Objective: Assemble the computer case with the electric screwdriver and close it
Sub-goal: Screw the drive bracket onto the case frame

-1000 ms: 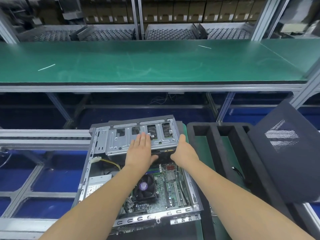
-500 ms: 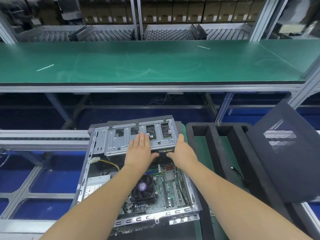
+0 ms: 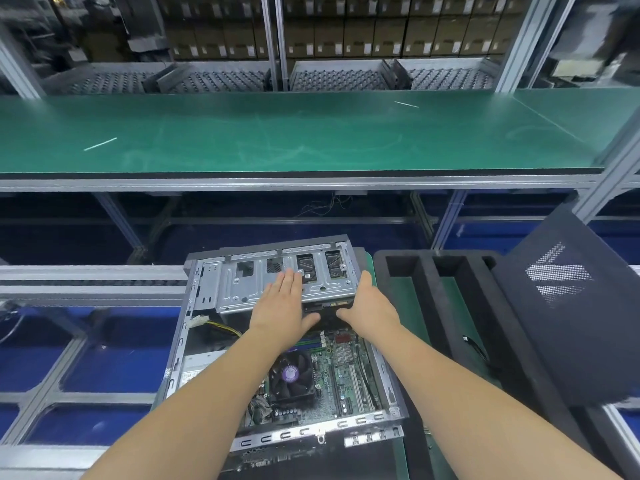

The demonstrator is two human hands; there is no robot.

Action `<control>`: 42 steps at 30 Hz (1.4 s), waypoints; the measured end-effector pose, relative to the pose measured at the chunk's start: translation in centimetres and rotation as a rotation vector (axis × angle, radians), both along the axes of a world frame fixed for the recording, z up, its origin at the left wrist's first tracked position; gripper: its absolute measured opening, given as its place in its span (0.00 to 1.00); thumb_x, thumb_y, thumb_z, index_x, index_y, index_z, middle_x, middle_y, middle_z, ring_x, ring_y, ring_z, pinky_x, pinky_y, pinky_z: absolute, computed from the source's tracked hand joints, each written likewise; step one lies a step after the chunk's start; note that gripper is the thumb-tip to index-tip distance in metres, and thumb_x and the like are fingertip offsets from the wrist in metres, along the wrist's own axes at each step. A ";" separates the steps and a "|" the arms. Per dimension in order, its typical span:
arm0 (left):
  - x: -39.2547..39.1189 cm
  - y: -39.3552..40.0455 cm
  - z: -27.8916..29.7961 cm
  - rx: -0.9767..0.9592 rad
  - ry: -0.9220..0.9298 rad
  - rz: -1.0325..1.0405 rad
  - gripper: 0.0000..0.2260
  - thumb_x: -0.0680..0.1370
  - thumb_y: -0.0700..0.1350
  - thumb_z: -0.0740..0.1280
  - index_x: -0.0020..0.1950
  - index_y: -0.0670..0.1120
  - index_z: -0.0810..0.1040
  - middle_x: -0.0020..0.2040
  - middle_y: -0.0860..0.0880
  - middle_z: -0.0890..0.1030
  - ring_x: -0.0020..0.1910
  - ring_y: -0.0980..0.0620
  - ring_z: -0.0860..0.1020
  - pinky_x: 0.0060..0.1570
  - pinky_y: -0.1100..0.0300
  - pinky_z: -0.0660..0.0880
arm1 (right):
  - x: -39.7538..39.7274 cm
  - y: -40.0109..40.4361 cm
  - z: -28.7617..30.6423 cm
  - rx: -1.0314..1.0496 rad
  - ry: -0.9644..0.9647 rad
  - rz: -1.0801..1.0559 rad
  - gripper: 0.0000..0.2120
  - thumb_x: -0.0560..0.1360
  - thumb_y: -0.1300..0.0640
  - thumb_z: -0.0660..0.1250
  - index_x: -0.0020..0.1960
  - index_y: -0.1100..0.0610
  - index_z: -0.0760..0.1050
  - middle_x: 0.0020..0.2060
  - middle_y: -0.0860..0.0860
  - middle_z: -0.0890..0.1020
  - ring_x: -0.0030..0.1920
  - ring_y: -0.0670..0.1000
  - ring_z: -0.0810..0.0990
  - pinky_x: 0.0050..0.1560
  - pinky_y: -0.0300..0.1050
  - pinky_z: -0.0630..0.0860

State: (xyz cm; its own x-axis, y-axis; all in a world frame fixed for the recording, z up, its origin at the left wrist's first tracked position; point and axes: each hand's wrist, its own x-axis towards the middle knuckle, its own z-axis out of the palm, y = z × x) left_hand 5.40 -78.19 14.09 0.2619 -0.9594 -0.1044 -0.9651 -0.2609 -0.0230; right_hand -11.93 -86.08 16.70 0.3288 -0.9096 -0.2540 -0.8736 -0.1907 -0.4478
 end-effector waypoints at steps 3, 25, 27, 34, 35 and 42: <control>0.1 0.0 -0.1 -0.016 0.009 -0.002 0.44 0.80 0.70 0.54 0.83 0.43 0.40 0.84 0.45 0.43 0.83 0.46 0.43 0.81 0.48 0.49 | 0.0 -0.1 -0.1 -0.003 0.002 -0.005 0.32 0.77 0.47 0.75 0.71 0.53 0.59 0.58 0.53 0.80 0.50 0.56 0.83 0.51 0.55 0.83; -0.8 19.3 6.5 -0.580 0.401 0.710 0.13 0.80 0.48 0.63 0.63 0.55 0.79 0.61 0.55 0.81 0.61 0.51 0.77 0.61 0.53 0.74 | 11.7 13.3 3.8 -0.325 -0.154 0.936 0.16 0.80 0.52 0.63 0.65 0.55 0.80 0.61 0.56 0.80 0.62 0.61 0.78 0.61 0.53 0.74; -1.6 24.2 6.2 -0.619 0.385 0.859 0.14 0.81 0.49 0.63 0.65 0.53 0.78 0.64 0.54 0.80 0.62 0.51 0.77 0.62 0.53 0.73 | 12.6 17.8 3.7 -0.334 -0.197 1.070 0.15 0.80 0.52 0.63 0.62 0.56 0.80 0.60 0.55 0.80 0.61 0.60 0.78 0.60 0.53 0.73; -5.0 40.9 3.6 -0.606 0.393 1.239 0.12 0.80 0.48 0.63 0.60 0.55 0.81 0.59 0.52 0.81 0.57 0.51 0.78 0.54 0.55 0.75 | 13.2 33.8 1.7 -0.261 -0.210 1.423 0.13 0.80 0.51 0.64 0.60 0.54 0.81 0.57 0.55 0.81 0.58 0.60 0.80 0.58 0.53 0.73; -5.4 43.1 3.1 -0.589 0.395 1.271 0.11 0.80 0.48 0.63 0.60 0.55 0.81 0.58 0.53 0.82 0.55 0.51 0.79 0.51 0.57 0.73 | 13.1 35.8 1.1 -0.273 -0.182 1.466 0.14 0.80 0.51 0.64 0.60 0.55 0.81 0.58 0.55 0.81 0.59 0.61 0.80 0.58 0.53 0.73; -5.5 56.9 -1.6 -0.449 0.410 1.508 0.09 0.78 0.47 0.66 0.55 0.52 0.83 0.54 0.51 0.85 0.52 0.48 0.81 0.51 0.57 0.76 | 14.4 47.5 -2.8 -0.245 -0.017 1.613 0.14 0.81 0.54 0.64 0.61 0.59 0.80 0.60 0.58 0.81 0.62 0.61 0.81 0.59 0.52 0.76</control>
